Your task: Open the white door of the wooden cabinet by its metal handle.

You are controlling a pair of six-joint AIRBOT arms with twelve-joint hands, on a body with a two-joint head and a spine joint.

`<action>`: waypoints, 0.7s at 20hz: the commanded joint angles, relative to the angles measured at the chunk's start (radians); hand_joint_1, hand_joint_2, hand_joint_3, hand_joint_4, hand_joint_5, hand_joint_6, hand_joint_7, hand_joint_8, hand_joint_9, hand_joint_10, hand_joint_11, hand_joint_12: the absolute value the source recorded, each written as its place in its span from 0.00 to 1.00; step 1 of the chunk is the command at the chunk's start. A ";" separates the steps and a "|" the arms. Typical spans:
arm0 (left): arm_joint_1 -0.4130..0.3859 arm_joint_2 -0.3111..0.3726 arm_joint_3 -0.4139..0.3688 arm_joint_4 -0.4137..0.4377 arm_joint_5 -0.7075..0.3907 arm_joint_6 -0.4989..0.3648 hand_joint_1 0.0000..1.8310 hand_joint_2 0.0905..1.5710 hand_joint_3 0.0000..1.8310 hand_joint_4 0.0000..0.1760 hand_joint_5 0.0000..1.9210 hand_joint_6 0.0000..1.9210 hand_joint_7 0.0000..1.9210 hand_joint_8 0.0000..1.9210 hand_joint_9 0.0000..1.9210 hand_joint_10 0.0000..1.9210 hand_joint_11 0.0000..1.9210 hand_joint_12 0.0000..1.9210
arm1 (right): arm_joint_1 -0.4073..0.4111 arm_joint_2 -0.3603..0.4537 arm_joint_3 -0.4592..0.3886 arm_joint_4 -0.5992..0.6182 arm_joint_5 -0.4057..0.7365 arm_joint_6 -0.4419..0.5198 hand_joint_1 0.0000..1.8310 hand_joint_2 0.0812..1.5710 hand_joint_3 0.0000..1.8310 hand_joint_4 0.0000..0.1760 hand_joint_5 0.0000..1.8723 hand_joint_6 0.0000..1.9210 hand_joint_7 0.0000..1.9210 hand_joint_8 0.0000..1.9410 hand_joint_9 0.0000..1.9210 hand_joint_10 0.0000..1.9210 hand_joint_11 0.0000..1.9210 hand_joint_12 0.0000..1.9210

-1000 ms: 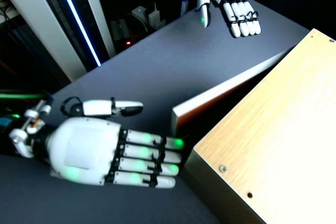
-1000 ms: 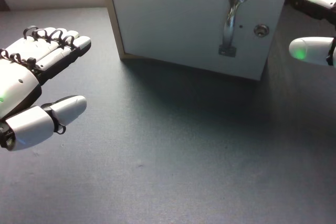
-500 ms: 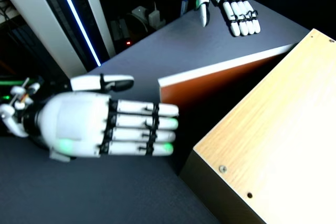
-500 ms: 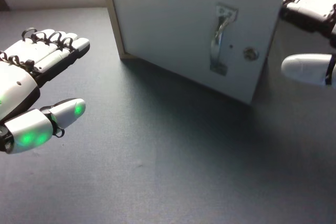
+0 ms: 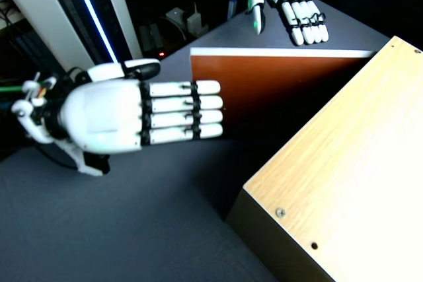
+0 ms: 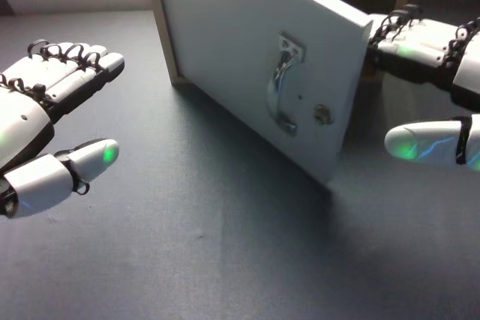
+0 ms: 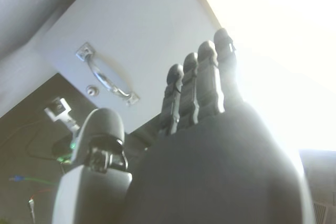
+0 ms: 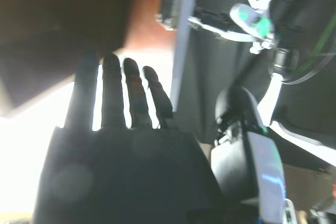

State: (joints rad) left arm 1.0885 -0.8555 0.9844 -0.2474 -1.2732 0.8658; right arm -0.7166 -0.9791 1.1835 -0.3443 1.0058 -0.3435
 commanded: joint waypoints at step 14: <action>0.044 0.045 -0.011 -0.071 -0.163 0.018 0.07 0.93 0.00 0.00 0.04 0.00 0.02 0.00 0.02 0.00 0.02 0.07 | 0.021 -0.095 0.028 -0.098 0.115 0.078 0.00 0.87 0.01 0.00 0.00 0.00 0.00 0.00 0.00 0.00 0.00 0.00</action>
State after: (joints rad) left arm 1.1355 -0.8181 0.9749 -0.3187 -1.3098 0.8856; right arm -0.7036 -1.0790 1.2144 -0.4854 1.0042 -0.2714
